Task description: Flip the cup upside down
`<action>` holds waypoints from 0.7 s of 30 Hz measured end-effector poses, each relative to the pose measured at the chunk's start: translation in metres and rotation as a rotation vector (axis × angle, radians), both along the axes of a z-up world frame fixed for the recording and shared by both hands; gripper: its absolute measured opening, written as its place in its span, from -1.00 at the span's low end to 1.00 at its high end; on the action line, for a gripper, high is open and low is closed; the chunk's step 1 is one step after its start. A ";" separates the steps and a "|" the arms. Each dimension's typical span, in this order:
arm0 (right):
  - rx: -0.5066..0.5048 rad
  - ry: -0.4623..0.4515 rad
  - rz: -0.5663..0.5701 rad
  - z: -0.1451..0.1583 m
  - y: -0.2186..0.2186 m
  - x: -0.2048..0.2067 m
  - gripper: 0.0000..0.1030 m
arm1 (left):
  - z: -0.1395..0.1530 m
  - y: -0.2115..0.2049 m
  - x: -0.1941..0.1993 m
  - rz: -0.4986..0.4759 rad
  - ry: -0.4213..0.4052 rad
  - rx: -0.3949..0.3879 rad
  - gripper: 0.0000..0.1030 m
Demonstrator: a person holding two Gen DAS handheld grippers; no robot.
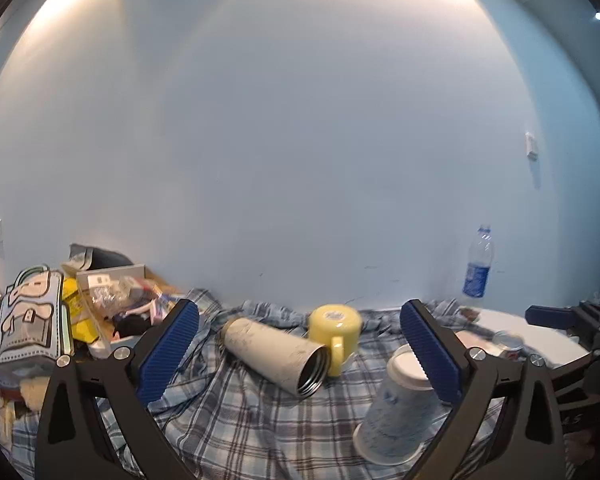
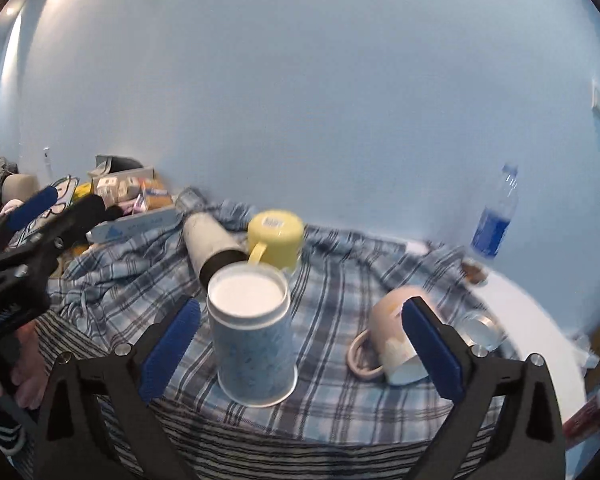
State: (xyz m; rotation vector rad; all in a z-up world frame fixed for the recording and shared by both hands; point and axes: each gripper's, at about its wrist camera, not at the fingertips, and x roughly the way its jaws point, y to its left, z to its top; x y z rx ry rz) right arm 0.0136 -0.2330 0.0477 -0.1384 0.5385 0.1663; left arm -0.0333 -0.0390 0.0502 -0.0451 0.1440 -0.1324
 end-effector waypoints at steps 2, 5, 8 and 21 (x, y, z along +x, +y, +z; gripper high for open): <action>0.008 -0.037 -0.006 0.011 -0.003 -0.012 0.99 | 0.012 -0.002 -0.011 -0.011 -0.017 -0.001 0.99; 0.043 -0.092 -0.010 0.023 -0.010 -0.034 0.99 | 0.025 -0.004 -0.036 -0.019 -0.058 0.022 0.99; 0.047 -0.149 -0.011 0.032 -0.014 -0.052 0.99 | 0.026 -0.006 -0.057 0.002 -0.086 0.040 1.00; 0.157 -0.353 -0.037 0.000 -0.032 -0.025 0.99 | -0.017 -0.005 -0.017 0.060 -0.166 -0.022 1.00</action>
